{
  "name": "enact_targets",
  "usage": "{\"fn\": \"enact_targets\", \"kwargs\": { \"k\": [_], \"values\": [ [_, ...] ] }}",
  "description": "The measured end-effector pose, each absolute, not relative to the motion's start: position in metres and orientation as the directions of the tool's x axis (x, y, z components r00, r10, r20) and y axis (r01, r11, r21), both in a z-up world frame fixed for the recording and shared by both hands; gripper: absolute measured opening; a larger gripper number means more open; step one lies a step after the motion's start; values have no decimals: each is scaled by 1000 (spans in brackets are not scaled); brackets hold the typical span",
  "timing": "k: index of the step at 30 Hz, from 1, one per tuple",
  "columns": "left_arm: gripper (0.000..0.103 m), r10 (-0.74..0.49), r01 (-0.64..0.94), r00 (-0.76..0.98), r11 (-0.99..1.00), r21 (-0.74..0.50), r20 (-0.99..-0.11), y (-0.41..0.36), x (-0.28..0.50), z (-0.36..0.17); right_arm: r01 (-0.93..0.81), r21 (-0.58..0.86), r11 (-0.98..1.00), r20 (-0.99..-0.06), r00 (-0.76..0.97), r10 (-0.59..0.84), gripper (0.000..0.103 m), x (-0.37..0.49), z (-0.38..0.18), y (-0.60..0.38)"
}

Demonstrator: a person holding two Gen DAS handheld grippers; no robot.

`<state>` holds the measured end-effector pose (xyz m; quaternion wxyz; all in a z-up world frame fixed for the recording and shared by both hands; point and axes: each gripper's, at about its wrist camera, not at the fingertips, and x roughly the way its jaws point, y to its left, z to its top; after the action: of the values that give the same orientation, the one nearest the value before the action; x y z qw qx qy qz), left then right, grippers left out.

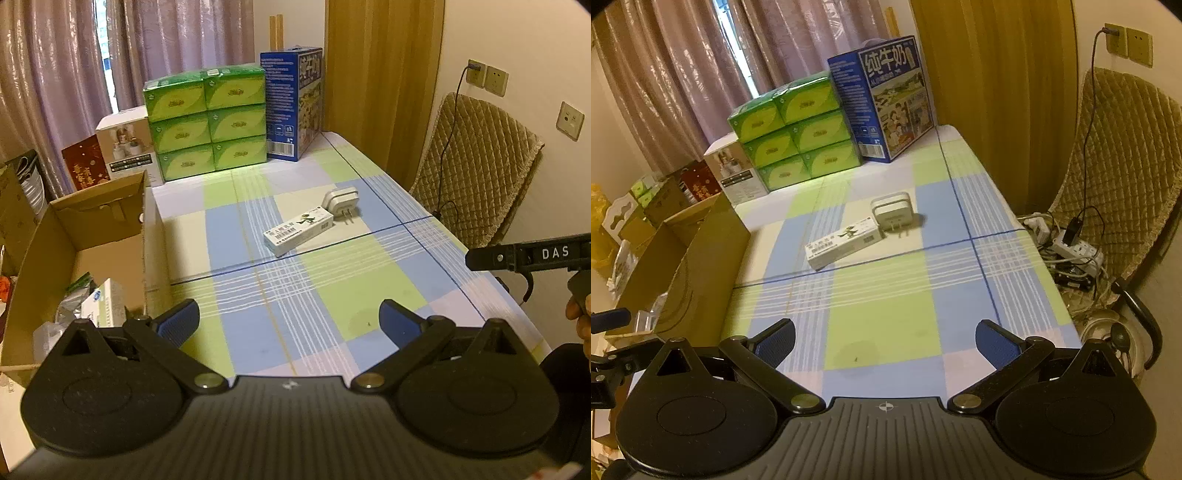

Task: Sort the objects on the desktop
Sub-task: 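Withdraw both grippers from the box toward the ointment box and plug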

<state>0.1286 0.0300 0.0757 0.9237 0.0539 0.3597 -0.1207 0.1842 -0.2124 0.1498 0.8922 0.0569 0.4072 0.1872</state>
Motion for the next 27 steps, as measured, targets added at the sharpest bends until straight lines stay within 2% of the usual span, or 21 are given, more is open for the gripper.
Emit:
{"fn": "enact_targets", "kwargs": {
  "k": [13, 27],
  "values": [
    [102, -199, 275, 684, 961, -4, -701, 16, 160, 57, -279, 240, 930, -721, 590, 364, 101, 211, 131, -218],
    [101, -235, 361, 616, 932, 5, -752, -3, 257, 20, -407, 163, 899, -714, 580, 392, 101, 291, 100, -201]
  ]
}}
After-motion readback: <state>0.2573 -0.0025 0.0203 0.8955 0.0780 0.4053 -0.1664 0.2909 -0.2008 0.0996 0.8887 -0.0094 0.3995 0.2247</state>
